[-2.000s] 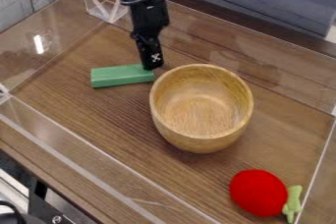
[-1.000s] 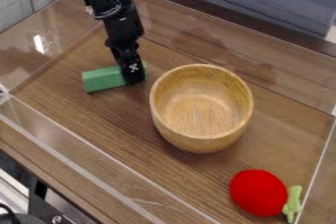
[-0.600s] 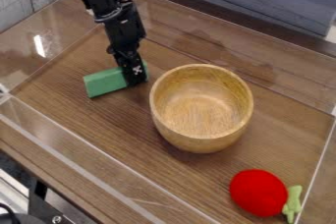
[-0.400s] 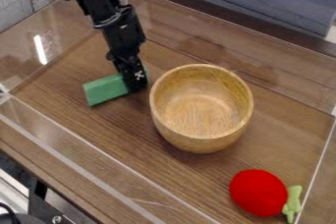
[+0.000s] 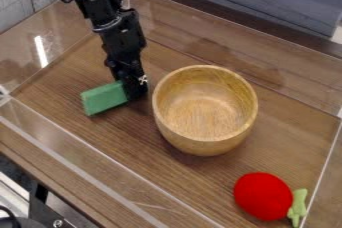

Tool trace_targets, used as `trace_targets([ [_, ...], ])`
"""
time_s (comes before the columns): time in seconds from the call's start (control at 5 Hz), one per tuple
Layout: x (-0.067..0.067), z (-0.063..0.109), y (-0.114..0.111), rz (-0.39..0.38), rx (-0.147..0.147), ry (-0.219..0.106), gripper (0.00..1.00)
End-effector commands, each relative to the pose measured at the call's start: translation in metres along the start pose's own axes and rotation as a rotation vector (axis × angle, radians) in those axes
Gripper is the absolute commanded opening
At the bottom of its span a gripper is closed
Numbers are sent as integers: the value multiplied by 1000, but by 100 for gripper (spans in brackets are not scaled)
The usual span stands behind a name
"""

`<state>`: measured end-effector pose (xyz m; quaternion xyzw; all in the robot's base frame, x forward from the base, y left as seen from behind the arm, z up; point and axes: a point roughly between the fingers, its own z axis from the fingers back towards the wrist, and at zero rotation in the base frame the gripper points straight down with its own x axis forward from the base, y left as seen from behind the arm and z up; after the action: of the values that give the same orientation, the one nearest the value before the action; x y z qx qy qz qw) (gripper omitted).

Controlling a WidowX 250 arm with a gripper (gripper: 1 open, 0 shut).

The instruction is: Put the green block in the brown bowl

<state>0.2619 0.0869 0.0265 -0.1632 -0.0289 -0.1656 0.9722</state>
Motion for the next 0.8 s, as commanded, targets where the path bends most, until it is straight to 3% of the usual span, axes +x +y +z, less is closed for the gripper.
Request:
trace_targets([
  [0.0, 17, 20, -1, -70, 46, -5, 0],
  [0.2, 30, 20, 1, -126, 52, 21, 0],
  [0.6, 25, 47, 23, -126, 56, 38, 0],
])
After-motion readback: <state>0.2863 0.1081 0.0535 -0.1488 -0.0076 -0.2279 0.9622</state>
